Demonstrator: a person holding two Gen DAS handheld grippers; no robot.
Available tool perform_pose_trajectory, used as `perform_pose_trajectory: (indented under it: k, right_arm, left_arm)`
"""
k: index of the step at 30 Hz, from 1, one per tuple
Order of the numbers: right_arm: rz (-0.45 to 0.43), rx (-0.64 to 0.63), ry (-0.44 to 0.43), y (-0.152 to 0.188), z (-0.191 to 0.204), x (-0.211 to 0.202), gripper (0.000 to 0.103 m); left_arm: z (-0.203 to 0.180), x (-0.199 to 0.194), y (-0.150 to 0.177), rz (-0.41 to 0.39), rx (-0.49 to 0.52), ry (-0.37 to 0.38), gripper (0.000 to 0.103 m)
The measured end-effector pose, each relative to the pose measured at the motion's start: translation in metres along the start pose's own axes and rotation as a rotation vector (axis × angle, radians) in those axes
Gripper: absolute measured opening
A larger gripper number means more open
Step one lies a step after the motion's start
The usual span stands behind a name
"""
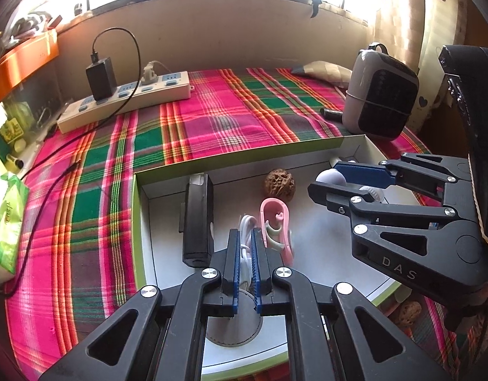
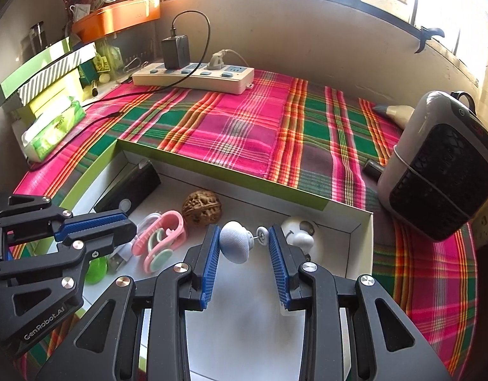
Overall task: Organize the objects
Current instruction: 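Lower the held cable and white ball into the tray, then open both tools to release the cable and white ball in the tray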
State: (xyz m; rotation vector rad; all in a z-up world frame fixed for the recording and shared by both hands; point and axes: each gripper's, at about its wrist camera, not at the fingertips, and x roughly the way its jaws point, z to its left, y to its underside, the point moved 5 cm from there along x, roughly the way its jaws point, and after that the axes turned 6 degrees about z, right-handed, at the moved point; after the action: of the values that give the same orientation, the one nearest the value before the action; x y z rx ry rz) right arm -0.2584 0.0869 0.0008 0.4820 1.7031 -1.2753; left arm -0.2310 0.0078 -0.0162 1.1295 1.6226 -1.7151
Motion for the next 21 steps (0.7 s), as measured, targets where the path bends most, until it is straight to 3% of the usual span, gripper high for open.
perform_pose_trajectory:
  k: [21]
  right_arm:
    - [0.025, -0.027, 0.03, -0.001, 0.007, 0.014, 0.033]
  left_arm:
    - [0.0, 0.0, 0.001, -0.001, -0.007, -0.011, 0.009]
